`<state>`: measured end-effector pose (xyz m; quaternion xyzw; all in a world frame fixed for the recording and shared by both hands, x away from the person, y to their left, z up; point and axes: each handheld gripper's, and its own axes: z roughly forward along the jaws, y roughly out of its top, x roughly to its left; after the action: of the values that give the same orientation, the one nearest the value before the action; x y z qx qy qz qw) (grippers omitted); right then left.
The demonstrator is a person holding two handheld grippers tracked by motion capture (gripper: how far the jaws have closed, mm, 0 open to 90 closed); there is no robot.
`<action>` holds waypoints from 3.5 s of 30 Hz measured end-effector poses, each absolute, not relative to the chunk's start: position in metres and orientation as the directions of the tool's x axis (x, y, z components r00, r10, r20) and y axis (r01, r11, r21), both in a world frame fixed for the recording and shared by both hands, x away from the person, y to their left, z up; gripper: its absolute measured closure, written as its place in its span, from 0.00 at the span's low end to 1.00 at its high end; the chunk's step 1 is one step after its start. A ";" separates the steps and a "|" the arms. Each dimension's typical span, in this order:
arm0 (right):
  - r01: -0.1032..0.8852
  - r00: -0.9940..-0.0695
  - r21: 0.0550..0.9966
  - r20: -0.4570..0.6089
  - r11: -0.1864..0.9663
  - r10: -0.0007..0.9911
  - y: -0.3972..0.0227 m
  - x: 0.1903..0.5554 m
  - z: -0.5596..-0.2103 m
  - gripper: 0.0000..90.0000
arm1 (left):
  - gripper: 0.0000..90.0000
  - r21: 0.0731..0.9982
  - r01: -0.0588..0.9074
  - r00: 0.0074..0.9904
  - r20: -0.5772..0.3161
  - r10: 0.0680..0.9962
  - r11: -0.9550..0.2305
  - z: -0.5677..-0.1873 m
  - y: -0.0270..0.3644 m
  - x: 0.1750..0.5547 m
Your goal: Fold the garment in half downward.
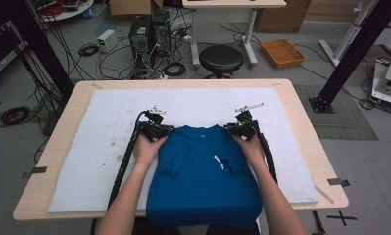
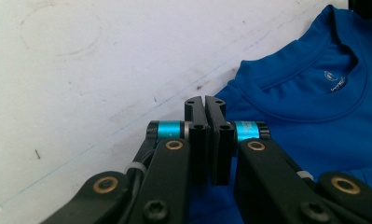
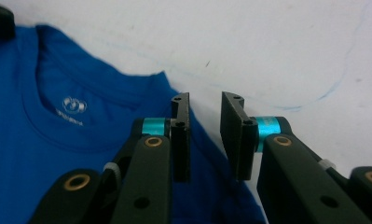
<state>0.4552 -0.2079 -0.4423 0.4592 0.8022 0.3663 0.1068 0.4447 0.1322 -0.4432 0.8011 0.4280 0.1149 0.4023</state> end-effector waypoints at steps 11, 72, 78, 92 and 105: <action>0.619 -0.567 0.698 0.079 0.361 0.820 -0.204 0.455 -0.442 0.99 | 0.98 0.747 0.587 0.608 -0.154 0.779 -0.312 -0.441 0.131 0.445; 0.384 -0.688 0.789 -0.101 0.479 0.719 -0.217 0.220 -0.431 0.97 | 0.97 0.809 0.228 0.853 0.103 0.512 -0.542 -0.435 0.140 0.237; 0.379 -0.686 0.792 -0.106 0.479 0.719 -0.222 0.214 -0.428 0.88 | 0.78 0.808 0.223 0.878 0.076 0.472 -0.545 -0.436 0.137 0.228; 0.548 -0.497 0.809 0.108 0.214 0.861 -0.247 0.315 -0.417 0.59 | 0.60 0.850 0.439 0.665 -0.091 0.741 -0.290 -0.422 0.162 0.317; 0.657 -0.468 0.728 0.187 0.198 0.864 -0.262 0.337 -0.444 0.63 | 0.59 0.781 0.561 0.596 -0.153 0.789 -0.273 -0.443 0.167 0.333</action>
<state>0.3367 -0.2624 -0.4438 0.4985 0.7626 0.3903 0.1327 0.3333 0.1666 -0.4434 0.7864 0.4292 0.1341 0.4236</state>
